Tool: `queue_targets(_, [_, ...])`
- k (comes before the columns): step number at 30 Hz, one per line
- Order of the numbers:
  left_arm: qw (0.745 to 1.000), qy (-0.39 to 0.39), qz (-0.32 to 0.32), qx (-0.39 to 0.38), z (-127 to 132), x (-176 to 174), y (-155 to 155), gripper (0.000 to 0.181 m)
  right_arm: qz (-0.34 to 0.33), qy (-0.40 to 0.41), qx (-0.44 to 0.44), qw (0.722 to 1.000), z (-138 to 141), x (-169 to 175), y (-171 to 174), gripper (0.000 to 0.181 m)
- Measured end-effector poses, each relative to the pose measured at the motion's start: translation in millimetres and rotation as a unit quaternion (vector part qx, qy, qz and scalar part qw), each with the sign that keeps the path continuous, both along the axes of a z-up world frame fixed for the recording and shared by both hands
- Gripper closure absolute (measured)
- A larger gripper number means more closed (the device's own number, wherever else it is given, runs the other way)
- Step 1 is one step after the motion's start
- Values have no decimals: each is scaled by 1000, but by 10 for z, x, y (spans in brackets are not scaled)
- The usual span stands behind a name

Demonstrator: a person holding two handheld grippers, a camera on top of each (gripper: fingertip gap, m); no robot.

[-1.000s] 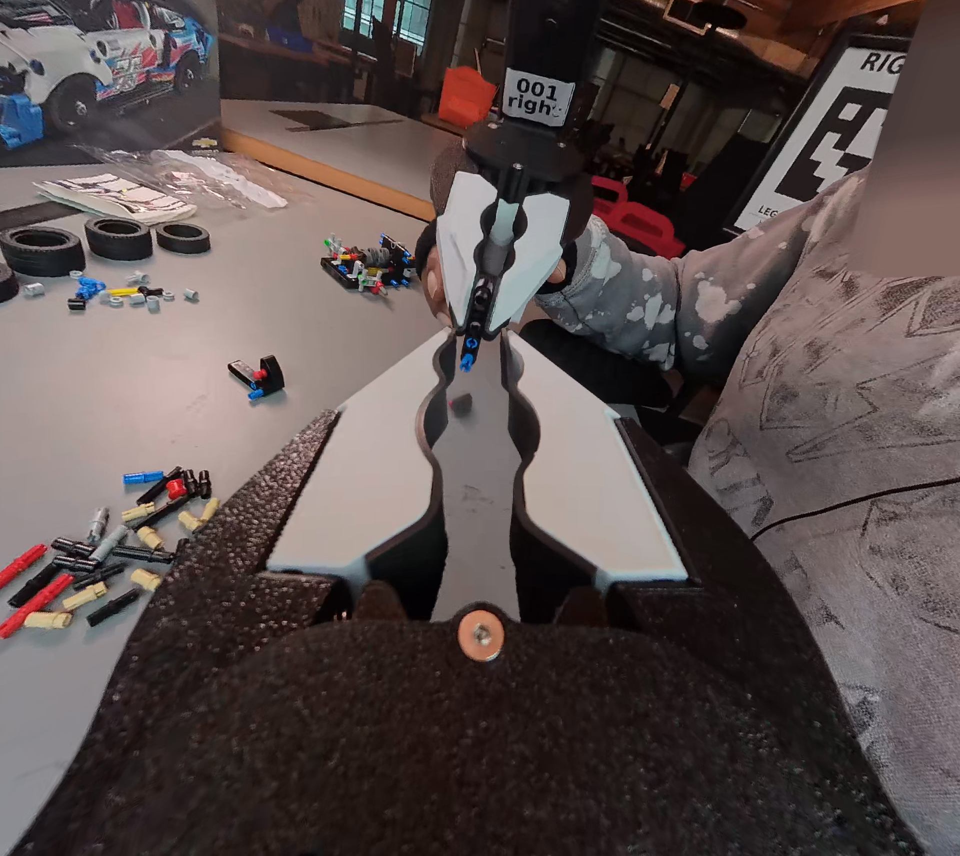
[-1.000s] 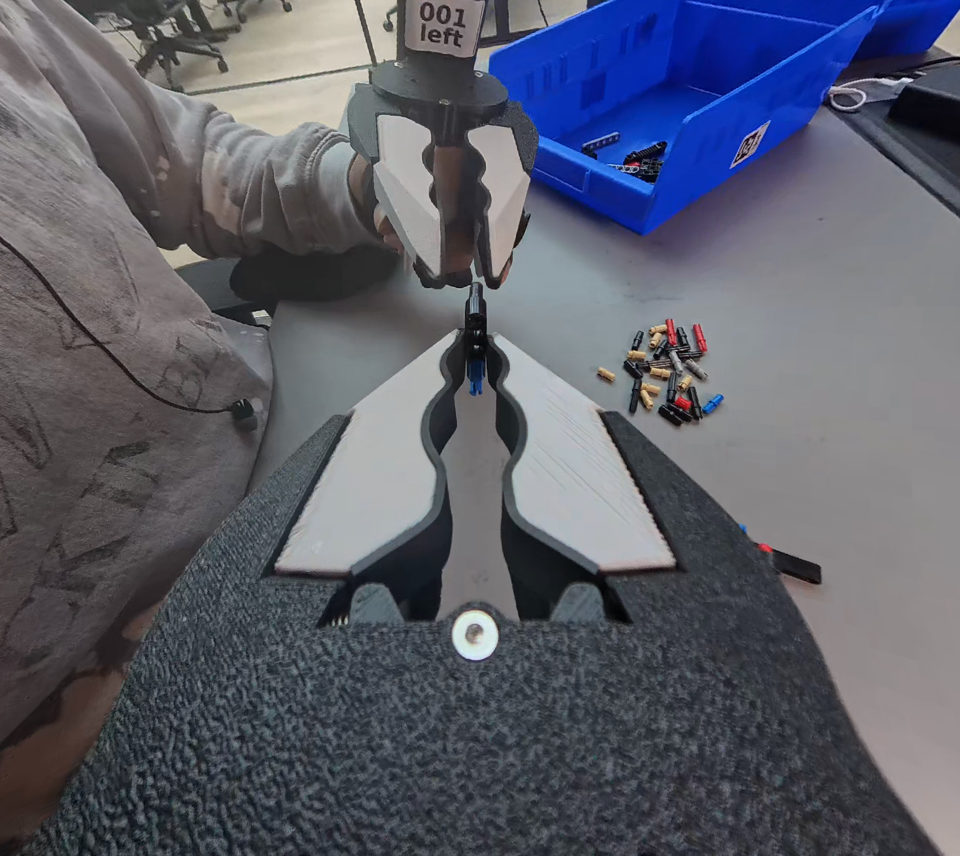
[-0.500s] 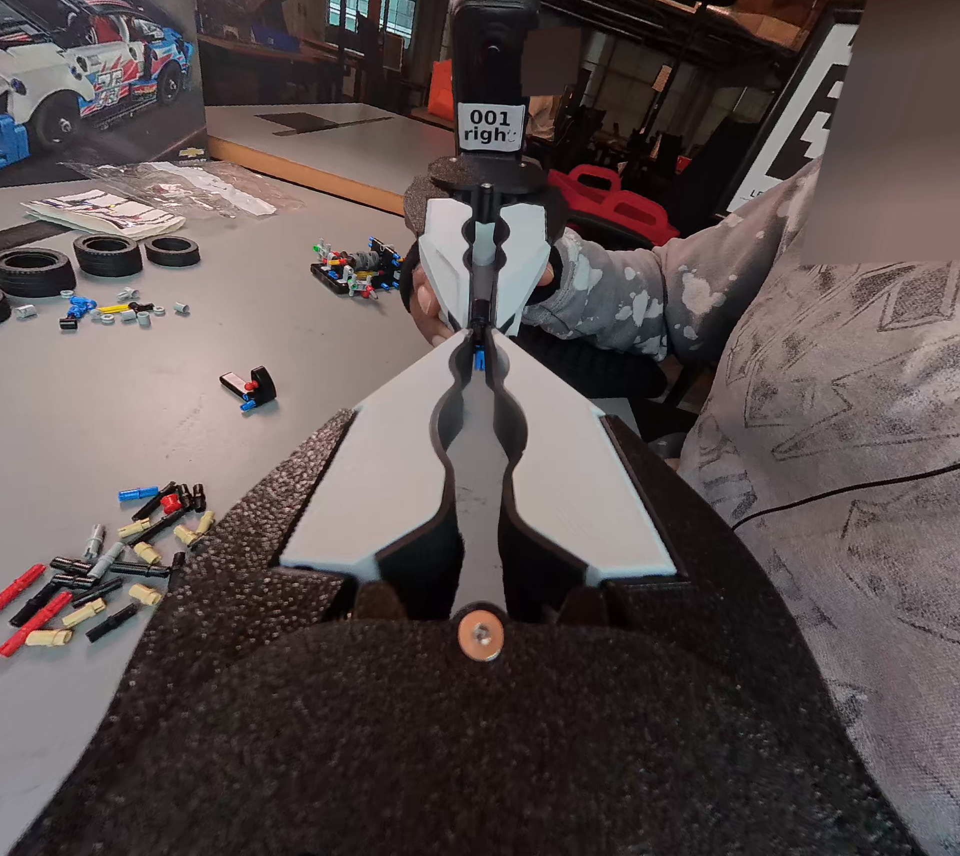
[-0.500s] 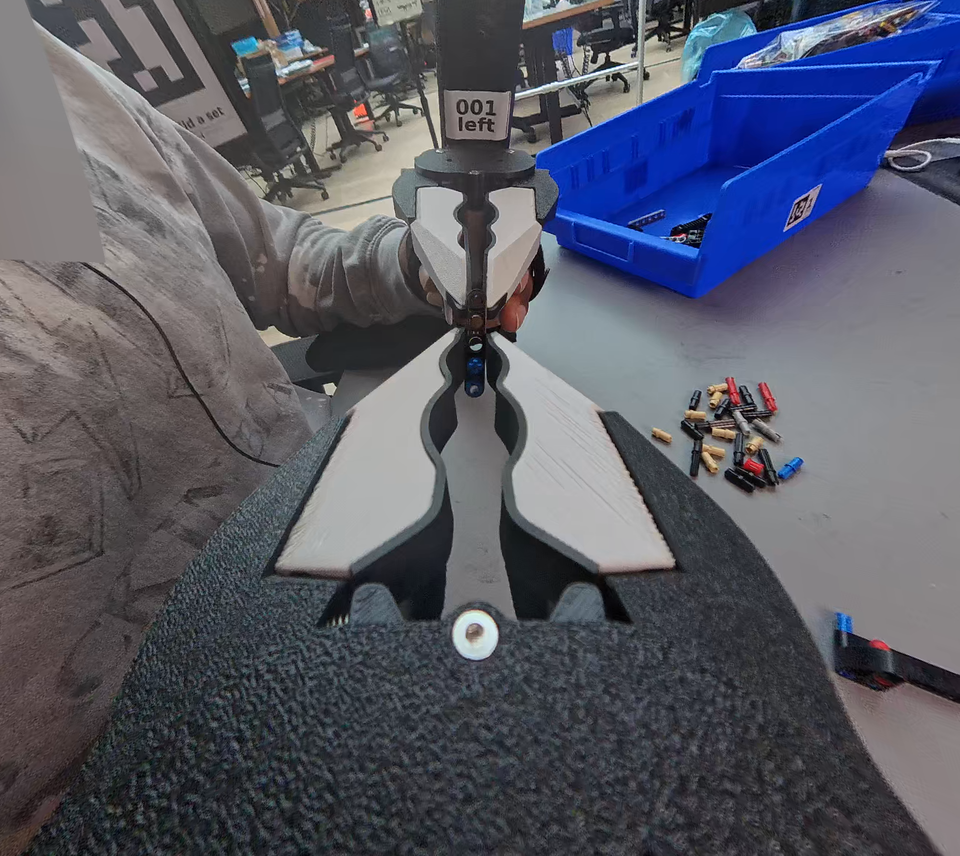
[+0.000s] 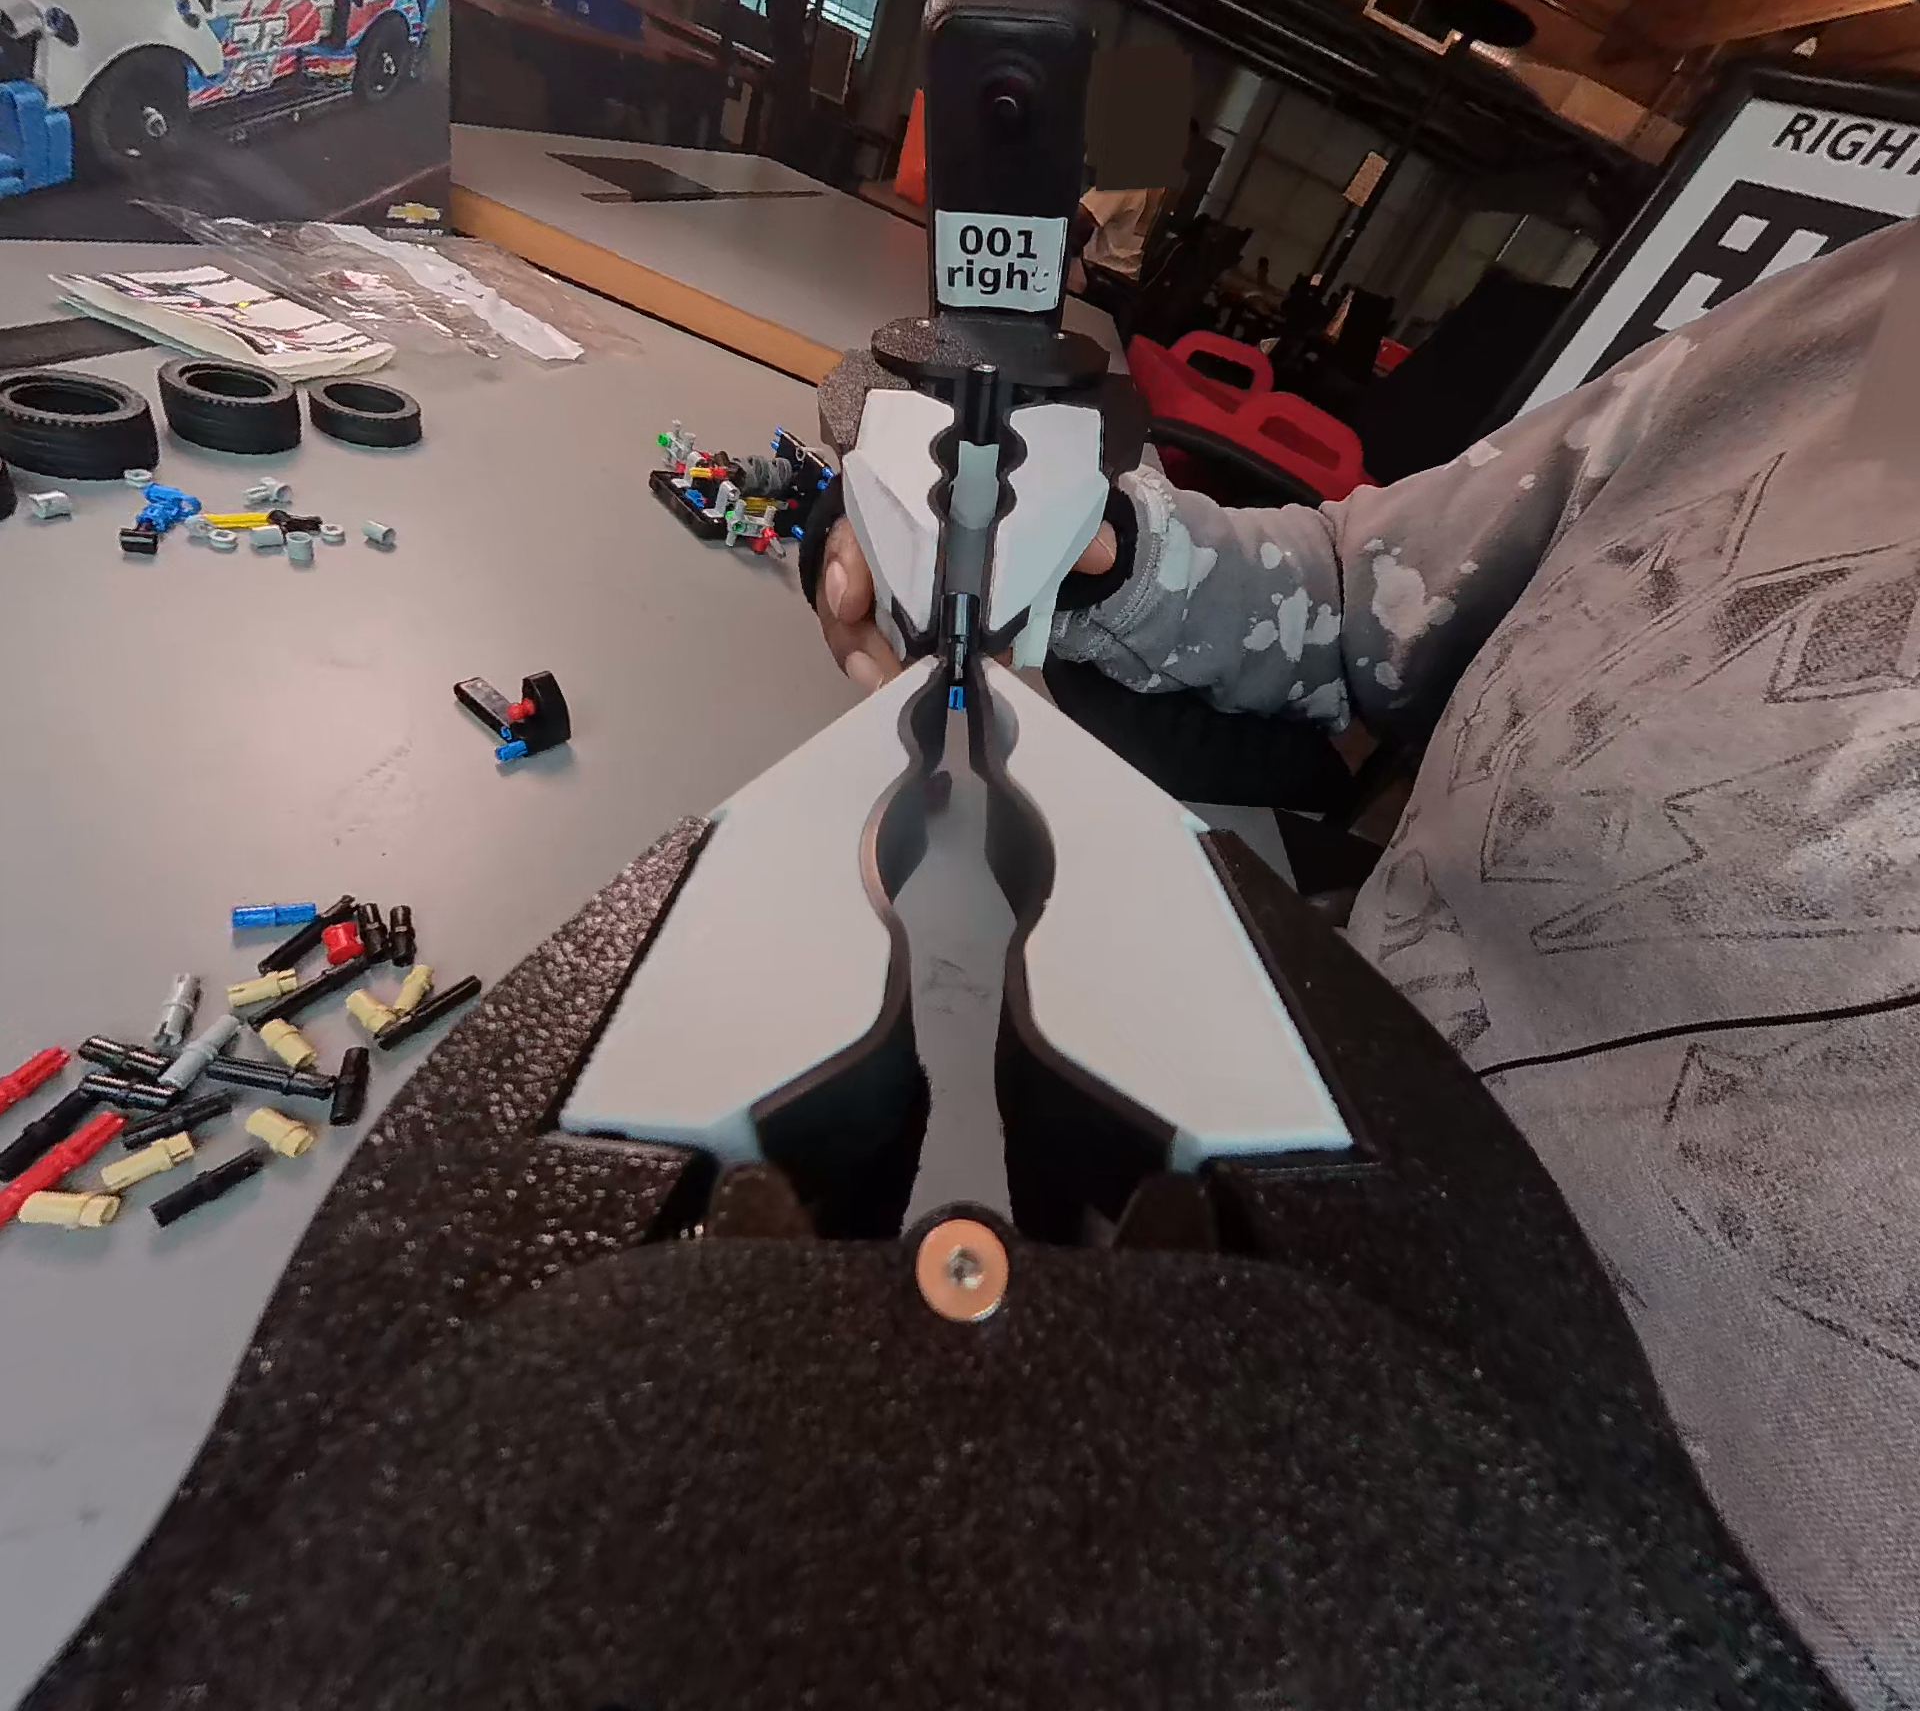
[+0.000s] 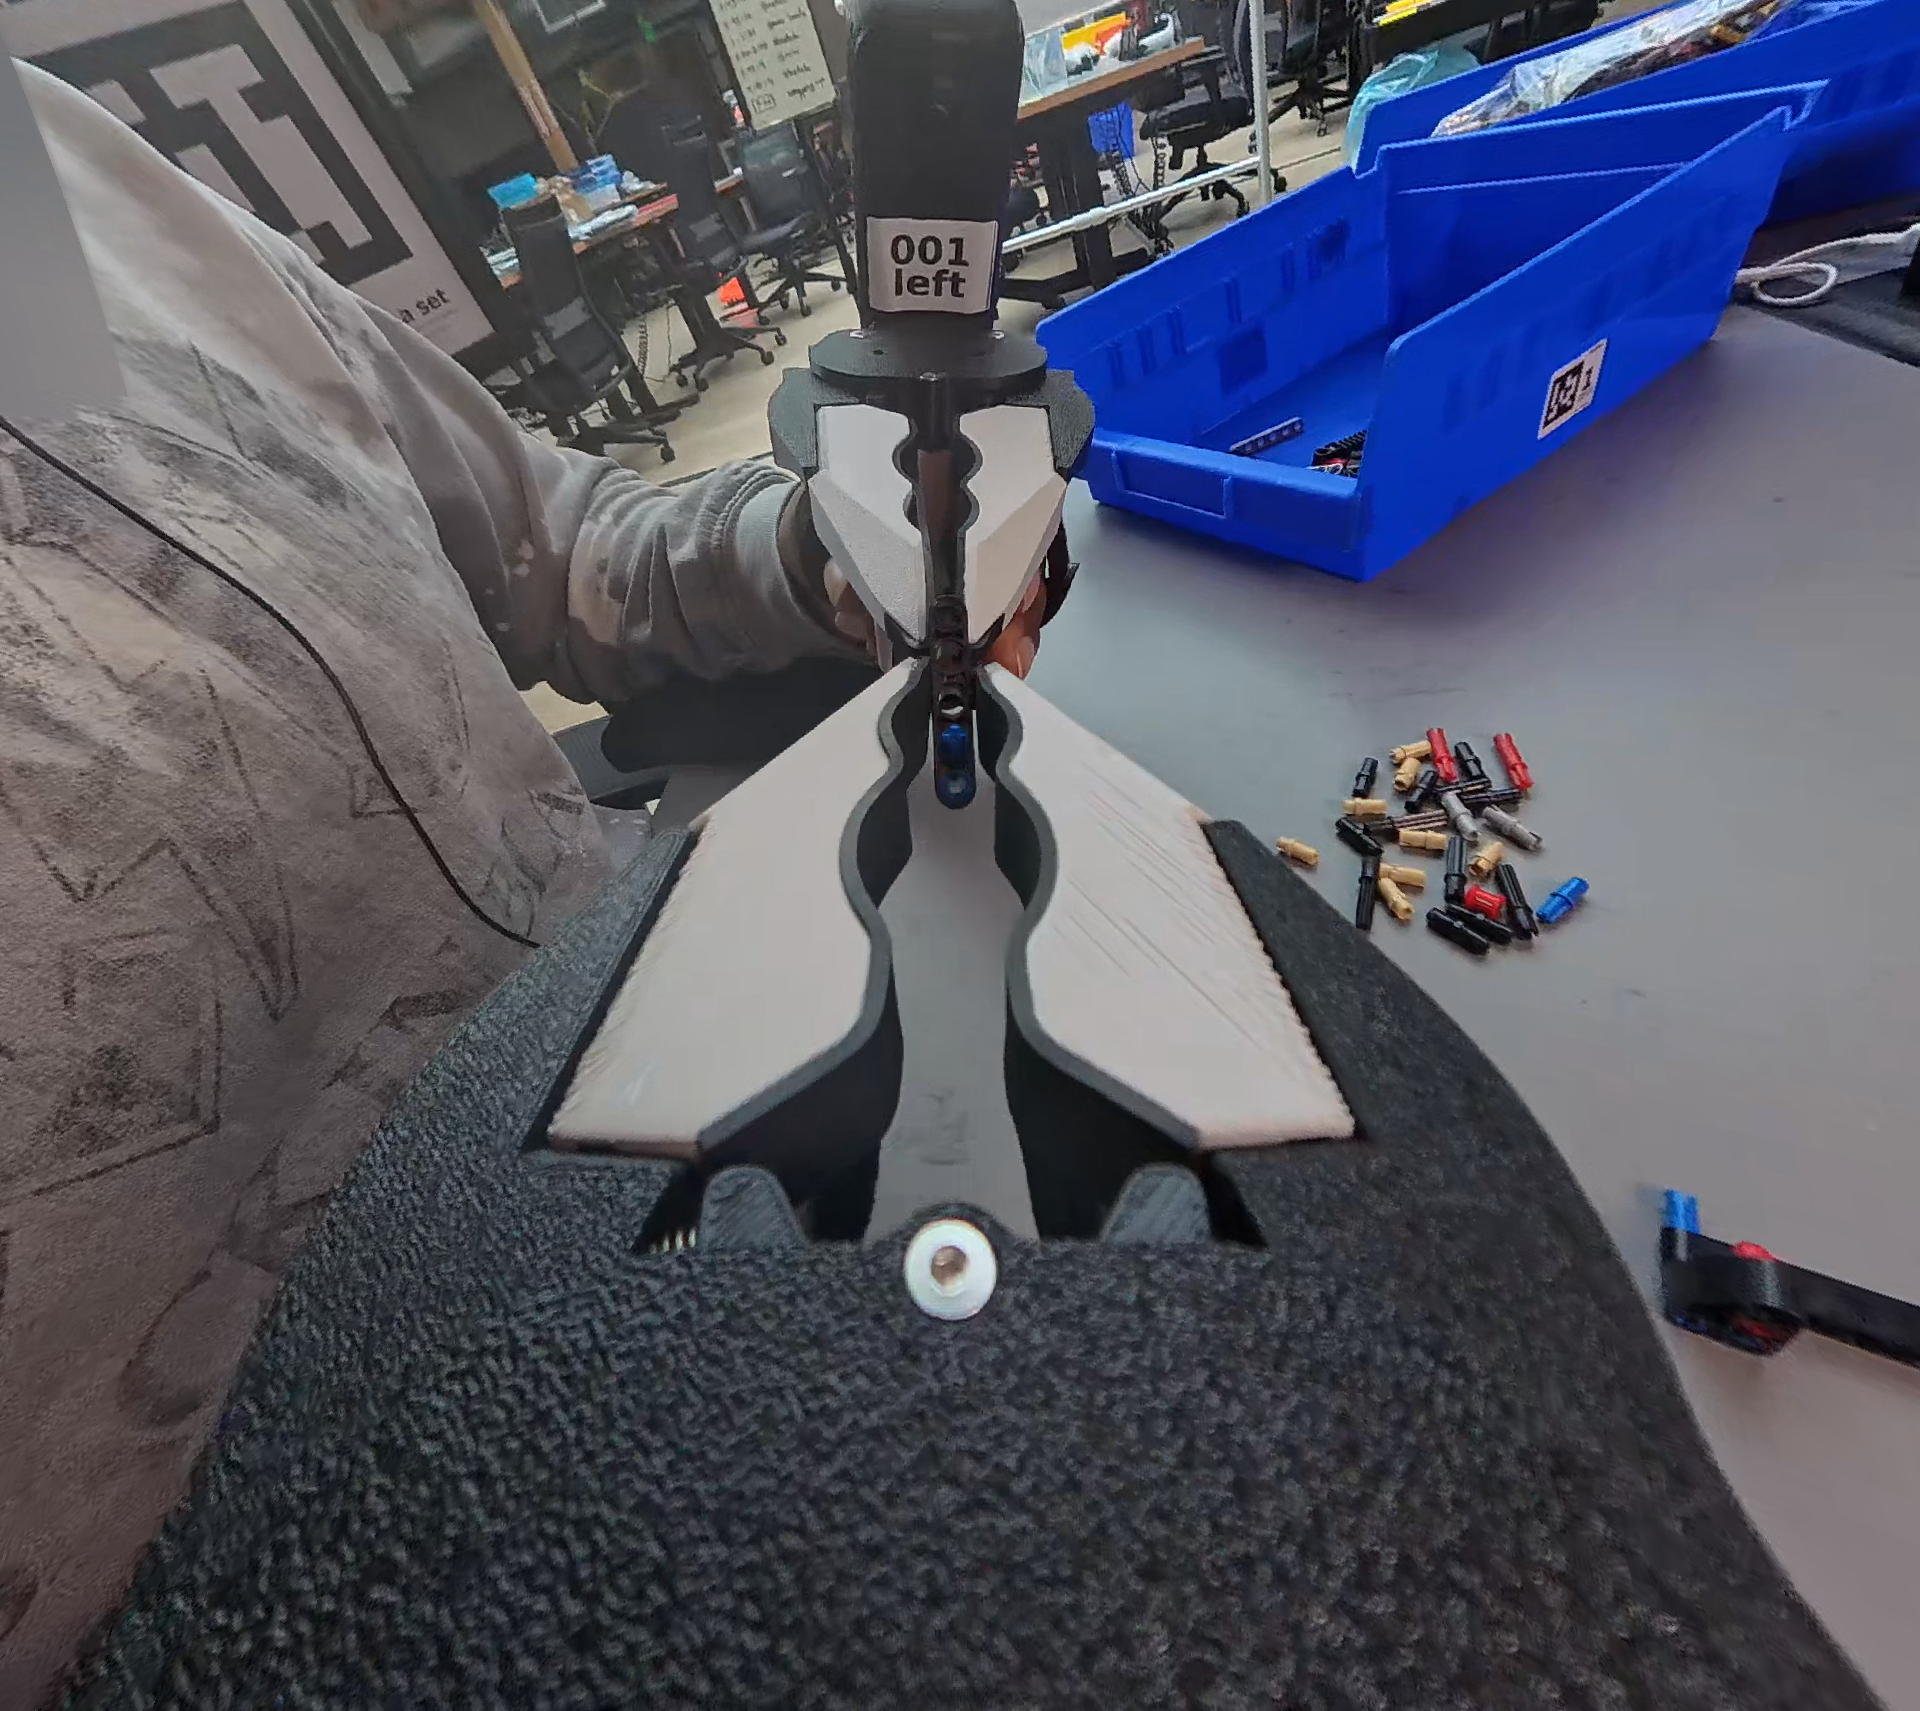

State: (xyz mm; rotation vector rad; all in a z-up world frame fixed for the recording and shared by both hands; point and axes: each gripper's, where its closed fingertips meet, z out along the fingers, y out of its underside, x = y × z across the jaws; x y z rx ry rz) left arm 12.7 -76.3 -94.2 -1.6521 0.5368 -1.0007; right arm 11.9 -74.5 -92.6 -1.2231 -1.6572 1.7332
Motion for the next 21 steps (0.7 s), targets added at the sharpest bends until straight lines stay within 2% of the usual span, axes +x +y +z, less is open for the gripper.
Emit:
queue_targets(6, [1000,19,-12,12,14,64,-39,178,8,15,38,999,17,16,-68,175])
queue_targets(9, [1000,4,-7,9,55,48,-21,179,-12,48,-18,999,127,-8,-27,175])
queue_targets(10, [1000,13,2,0,-7,12,9,179,-34,89,-78,992,296,17,96,175])
queue_targets(11, [999,33,19,-13,-139,-71,49,178,-56,143,-185,971,630,138,396,176])
queue_targets(12, [999,25,34,-28,-224,-162,64,178,-93,182,-201,958,838,274,699,176])
queue_targets(13, [998,6,45,-46,-244,-243,68,179,-145,194,-125,962,880,342,867,175])
queue_targets(14, [997,15,62,-50,-250,-332,94,179,-164,190,-78,965,886,375,911,175])
queue_targets(16, [987,104,111,-57,-367,-557,231,178,-177,168,-59,968,806,343,930,175])
queue_targets(18, [955,234,168,-77,-620,-838,385,178,-192,117,-15,974,534,225,953,174])
queue_targets(21, [908,361,184,-110,-957,-1027,509,177,-191,48,54,979,132,107,969,175])
